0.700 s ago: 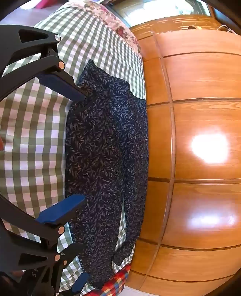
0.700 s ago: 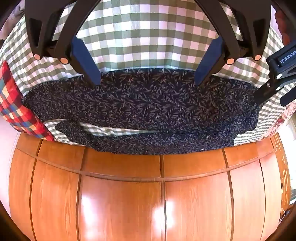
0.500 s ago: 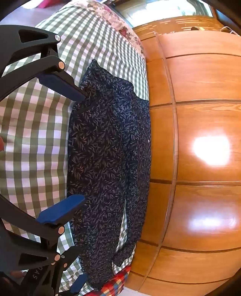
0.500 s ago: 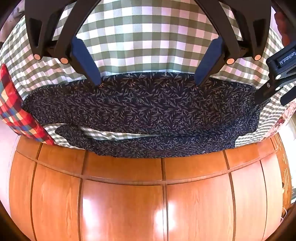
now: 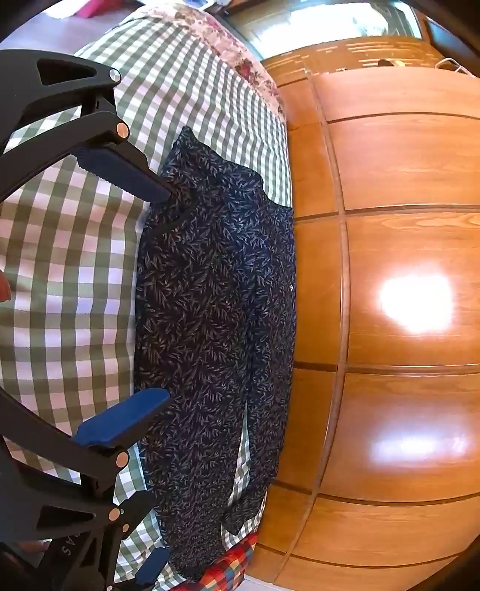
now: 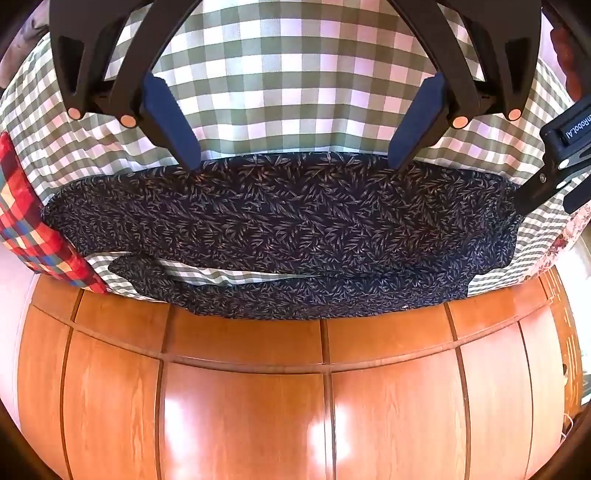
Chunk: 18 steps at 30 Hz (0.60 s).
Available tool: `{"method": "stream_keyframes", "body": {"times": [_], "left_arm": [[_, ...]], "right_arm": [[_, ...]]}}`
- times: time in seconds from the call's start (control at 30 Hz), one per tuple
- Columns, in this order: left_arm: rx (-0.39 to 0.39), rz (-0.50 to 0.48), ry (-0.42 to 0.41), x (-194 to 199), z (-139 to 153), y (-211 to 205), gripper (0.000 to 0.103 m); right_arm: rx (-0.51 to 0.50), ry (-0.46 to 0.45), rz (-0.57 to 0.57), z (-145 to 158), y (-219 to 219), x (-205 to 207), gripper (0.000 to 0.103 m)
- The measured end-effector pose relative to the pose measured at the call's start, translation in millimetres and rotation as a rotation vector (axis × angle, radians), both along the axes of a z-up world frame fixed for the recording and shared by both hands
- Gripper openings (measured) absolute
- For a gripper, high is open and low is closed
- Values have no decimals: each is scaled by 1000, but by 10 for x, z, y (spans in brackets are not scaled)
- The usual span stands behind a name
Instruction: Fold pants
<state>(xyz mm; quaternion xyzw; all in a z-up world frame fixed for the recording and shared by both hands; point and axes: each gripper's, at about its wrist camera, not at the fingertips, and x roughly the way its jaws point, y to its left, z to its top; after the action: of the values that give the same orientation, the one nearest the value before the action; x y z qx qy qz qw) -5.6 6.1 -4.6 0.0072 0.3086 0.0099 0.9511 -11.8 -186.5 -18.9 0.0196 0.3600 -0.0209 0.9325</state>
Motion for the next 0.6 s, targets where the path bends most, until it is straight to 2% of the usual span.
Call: {"method": "stream_keyframes", "body": {"times": [0.6], "left_arm": [[-9, 13, 25, -20, -99, 62, 100]], "right_arm": [[25, 37, 7, -65, 19, 1, 101]]}}
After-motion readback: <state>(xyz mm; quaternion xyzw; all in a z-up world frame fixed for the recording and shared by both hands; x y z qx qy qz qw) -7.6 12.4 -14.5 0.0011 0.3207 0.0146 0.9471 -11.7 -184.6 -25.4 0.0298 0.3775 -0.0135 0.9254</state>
